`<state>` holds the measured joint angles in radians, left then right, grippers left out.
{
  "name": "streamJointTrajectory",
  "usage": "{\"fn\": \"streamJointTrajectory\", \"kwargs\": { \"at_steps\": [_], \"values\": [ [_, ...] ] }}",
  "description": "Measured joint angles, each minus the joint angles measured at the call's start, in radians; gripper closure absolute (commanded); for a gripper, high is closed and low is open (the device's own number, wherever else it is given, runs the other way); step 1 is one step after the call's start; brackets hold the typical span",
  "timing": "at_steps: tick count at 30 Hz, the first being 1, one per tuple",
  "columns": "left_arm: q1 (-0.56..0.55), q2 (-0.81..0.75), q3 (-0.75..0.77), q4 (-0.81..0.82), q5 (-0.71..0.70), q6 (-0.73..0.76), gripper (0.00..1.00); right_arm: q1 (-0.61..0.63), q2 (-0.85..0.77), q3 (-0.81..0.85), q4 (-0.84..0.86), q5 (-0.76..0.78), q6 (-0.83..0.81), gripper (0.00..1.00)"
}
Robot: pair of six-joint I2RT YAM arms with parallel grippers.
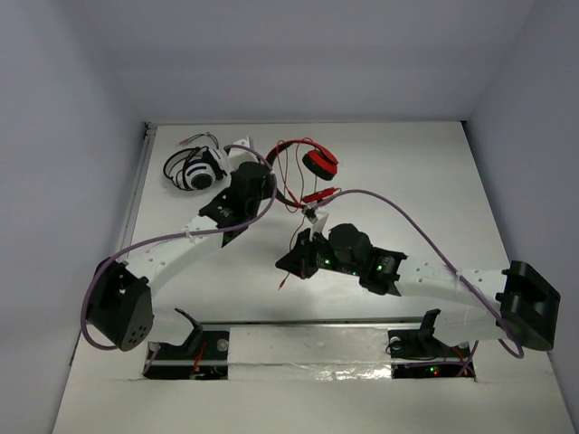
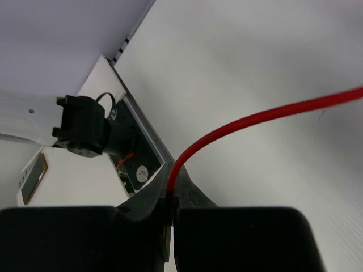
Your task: Wrap the headphones
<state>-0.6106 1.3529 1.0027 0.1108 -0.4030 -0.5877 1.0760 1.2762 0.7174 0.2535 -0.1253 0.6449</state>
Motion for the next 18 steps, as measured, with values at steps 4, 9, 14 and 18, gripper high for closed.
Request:
{"fn": "streamJointTrajectory", "kwargs": {
  "at_steps": [4,9,14,18],
  "values": [
    [-0.051,0.004,-0.076,0.028,-0.017,0.0,1.0,0.0,-0.04,0.016,0.01,0.037,0.013,1.0],
    [-0.083,0.015,-0.134,0.043,-0.014,0.0,1.0,0.0,-0.058,0.036,0.074,0.098,0.038,1.0],
    [-0.111,0.015,-0.182,0.069,0.002,0.003,1.0,0.0,-0.058,0.047,0.08,0.231,0.06,1.0],
    [-0.129,0.013,-0.213,0.085,0.021,0.0,1.0,0.0,-0.058,0.048,0.078,0.378,0.086,1.0]
  ]
}}
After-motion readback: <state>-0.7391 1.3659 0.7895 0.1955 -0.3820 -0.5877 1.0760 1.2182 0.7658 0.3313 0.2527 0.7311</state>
